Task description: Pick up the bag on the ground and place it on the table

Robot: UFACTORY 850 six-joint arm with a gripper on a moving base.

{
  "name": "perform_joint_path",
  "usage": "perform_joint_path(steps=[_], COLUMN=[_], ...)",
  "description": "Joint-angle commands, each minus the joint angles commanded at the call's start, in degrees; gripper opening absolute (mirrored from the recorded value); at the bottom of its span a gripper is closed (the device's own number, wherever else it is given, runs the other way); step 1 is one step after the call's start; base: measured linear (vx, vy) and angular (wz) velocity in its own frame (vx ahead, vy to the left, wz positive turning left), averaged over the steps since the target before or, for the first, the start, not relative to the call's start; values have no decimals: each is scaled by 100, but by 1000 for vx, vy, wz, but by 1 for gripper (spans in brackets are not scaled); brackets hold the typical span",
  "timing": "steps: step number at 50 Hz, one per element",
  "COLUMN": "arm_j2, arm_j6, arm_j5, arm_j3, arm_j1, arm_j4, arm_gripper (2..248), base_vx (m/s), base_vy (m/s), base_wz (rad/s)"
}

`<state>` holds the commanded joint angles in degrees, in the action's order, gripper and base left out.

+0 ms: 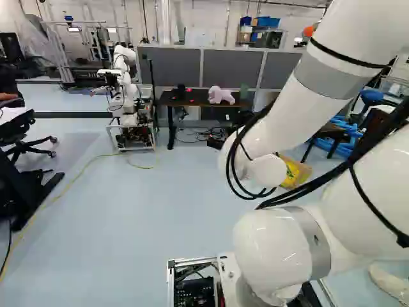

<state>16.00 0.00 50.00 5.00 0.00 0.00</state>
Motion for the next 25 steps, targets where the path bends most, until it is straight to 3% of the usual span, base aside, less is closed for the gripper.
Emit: perform_joint_path(steps=[25], arm_j2=[0], arm_j6=[0], arm_j5=[0], arm_j3=[0], arm_j1=[0], arm_j4=[0], arm_gripper=[247], base_vx=[0], base_vy=[0], base_wz=[0])
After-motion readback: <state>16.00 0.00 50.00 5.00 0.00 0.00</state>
